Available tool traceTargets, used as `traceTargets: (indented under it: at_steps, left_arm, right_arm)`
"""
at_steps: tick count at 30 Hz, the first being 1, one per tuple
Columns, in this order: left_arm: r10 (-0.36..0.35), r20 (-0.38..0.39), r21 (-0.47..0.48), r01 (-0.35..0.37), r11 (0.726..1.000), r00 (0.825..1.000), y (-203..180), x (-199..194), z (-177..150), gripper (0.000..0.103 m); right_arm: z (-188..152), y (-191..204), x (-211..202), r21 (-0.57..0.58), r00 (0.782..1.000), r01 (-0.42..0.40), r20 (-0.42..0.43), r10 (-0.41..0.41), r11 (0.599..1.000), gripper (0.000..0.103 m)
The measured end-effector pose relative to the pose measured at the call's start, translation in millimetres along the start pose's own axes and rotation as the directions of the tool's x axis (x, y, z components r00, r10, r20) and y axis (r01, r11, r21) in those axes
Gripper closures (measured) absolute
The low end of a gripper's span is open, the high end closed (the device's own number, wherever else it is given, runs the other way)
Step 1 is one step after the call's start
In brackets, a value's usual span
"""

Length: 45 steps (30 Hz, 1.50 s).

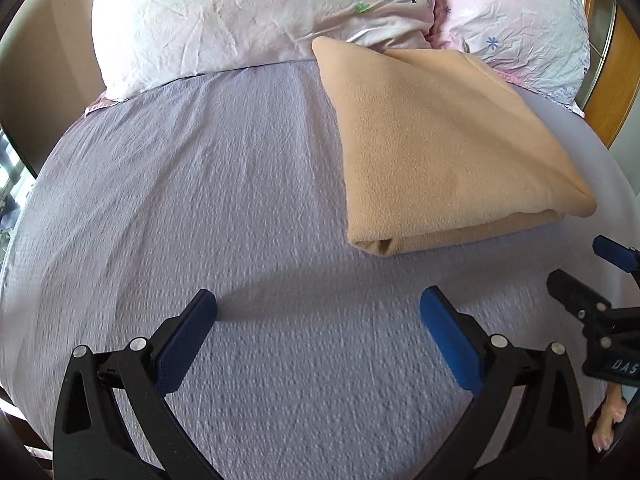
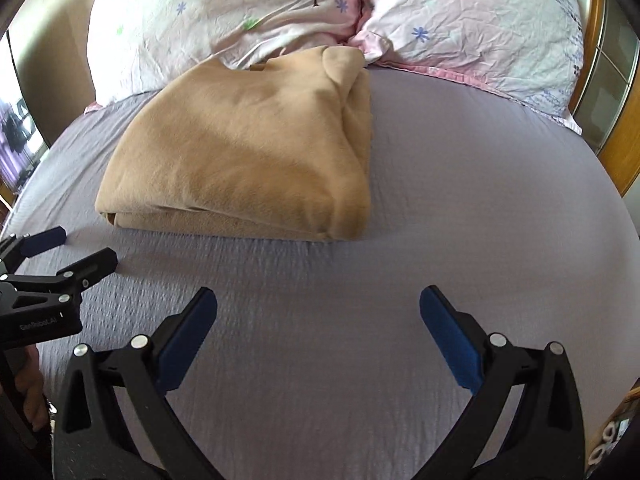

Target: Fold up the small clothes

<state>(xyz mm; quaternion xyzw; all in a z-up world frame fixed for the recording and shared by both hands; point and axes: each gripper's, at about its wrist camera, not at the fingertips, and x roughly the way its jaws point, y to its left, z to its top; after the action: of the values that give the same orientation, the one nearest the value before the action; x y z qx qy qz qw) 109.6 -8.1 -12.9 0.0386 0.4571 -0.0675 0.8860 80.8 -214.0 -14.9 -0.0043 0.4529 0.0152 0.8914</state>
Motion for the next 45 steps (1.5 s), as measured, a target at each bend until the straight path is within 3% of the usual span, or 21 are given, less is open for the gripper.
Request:
traceTargets:
  at_steps: [45]
  left_arm:
    - [-0.004, 0.024, 0.011, 0.004, 1.0, 1.0, -1.5, -2.3, -1.7, 0.001]
  right_arm:
    - [0.5, 3.0, 4.5, 0.0, 1.0, 0.007, -0.021, -0.007, 1.0, 0.002]
